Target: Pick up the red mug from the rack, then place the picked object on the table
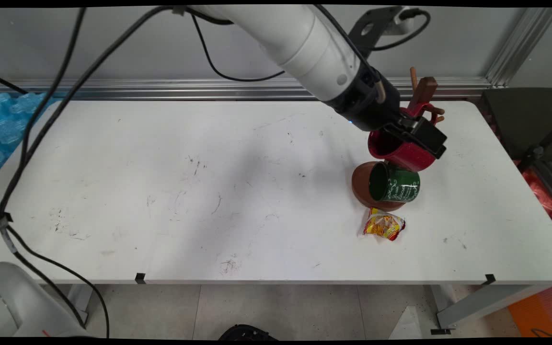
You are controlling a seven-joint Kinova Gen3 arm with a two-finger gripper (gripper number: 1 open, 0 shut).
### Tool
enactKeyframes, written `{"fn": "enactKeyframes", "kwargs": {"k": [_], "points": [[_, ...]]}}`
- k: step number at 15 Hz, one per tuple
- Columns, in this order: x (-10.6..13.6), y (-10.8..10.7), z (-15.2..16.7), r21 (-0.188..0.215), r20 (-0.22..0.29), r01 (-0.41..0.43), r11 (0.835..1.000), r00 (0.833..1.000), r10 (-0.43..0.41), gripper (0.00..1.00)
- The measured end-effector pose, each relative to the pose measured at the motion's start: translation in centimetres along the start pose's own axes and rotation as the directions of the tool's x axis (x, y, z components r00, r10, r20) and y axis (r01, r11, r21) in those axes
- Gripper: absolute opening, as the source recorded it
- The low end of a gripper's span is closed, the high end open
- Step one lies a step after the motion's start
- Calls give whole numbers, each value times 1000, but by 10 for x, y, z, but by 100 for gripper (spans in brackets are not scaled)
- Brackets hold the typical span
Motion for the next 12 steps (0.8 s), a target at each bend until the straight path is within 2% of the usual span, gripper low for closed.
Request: {"fn": "enactKeyframes", "kwargs": {"k": [4, 5, 12], "points": [[0, 0, 13, 6, -3, 10, 1000, 1000, -10, 100], [0, 0, 15, 9, -4, 12, 1000, 1000, -12, 0], [-2, 1, 20, 16, -5, 16, 1000, 1000, -16, 0]]}}
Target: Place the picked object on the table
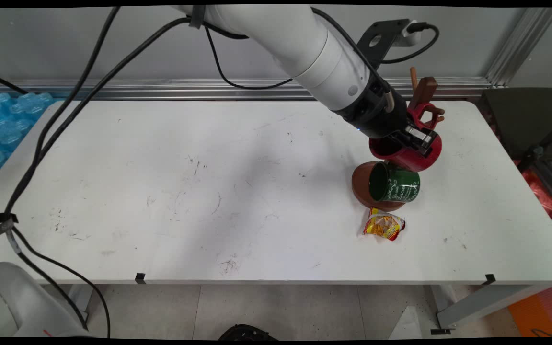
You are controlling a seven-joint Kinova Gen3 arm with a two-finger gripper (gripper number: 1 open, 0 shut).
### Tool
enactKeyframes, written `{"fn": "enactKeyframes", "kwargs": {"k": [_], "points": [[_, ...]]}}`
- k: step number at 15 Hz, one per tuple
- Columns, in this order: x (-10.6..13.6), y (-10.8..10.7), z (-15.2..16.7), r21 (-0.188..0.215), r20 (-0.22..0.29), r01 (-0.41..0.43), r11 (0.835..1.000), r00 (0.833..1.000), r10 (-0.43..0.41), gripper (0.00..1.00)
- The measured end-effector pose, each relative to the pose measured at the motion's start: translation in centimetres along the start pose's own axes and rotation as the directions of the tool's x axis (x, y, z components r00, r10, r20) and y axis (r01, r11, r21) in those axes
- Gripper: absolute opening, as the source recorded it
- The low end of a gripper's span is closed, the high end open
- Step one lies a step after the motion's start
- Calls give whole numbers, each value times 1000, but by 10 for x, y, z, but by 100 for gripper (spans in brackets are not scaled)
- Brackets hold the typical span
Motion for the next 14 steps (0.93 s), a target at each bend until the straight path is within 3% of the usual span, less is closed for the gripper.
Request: {"fn": "enactKeyframes", "kwargs": {"k": [14], "points": [[3, 32, -20, -58, -12, -16, 998, 1000, 15, 0]]}}
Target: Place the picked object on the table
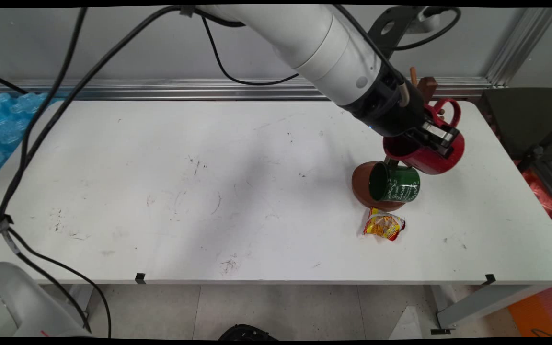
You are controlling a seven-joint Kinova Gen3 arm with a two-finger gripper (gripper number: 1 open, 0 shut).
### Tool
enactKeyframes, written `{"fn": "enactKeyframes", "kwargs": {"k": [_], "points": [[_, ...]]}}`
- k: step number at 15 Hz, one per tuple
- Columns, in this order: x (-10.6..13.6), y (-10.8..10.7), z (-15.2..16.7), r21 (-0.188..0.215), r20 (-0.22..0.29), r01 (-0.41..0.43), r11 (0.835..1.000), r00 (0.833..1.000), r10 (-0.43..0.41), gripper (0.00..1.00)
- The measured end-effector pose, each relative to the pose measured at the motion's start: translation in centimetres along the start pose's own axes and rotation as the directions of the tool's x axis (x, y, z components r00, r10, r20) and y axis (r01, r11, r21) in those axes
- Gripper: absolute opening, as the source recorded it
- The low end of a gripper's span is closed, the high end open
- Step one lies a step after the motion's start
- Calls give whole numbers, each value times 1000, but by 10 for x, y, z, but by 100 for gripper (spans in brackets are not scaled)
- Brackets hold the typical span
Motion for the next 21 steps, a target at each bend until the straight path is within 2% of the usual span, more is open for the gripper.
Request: {"fn": "enactKeyframes", "kwargs": {"k": [6, 9, 17, 21], "points": [[-7, 16, -15, -22, 21, 0, 1000, 1000, 0, 0], [-12, 18, -28, -15, 48, -18, 1000, 999, 18, 0], [-20, -13, -79, 83, 179, -109, 991, 979, 93, 0], [-24, -41, -113, 154, 268, -170, 973, 955, 125, 0]]}}
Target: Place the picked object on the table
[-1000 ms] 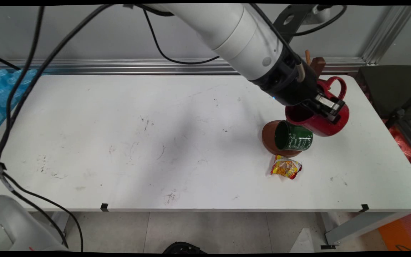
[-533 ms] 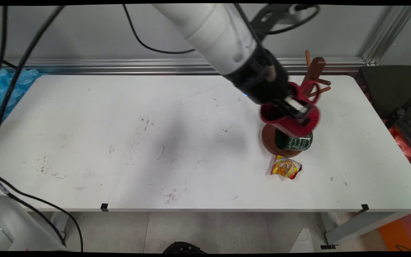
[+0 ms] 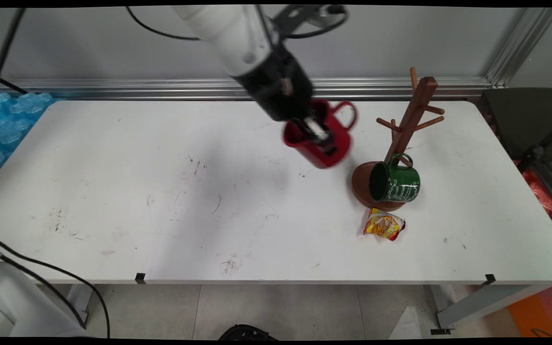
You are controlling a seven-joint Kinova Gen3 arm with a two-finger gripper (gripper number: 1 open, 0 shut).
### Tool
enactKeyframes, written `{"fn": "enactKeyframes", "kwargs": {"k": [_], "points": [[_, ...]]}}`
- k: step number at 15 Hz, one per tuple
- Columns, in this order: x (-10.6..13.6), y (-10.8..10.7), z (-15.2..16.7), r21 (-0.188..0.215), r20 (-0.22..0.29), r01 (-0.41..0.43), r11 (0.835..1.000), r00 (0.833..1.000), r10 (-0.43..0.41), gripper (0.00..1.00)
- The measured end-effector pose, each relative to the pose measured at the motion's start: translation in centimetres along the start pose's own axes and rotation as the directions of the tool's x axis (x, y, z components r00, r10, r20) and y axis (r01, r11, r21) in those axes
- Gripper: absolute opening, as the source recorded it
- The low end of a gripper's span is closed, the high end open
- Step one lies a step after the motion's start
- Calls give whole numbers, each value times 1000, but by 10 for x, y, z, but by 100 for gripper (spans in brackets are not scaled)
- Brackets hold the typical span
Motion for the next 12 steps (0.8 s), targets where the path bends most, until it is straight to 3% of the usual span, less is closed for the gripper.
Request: {"fn": "enactKeyframes", "kwargs": {"k": [7, 12], "points": [[-26, -61, -36, 152, 165, -90, 984, 984, 65, 0], [-37, -91, -41, 214, 248, -134, 968, 966, 78, 0]]}}
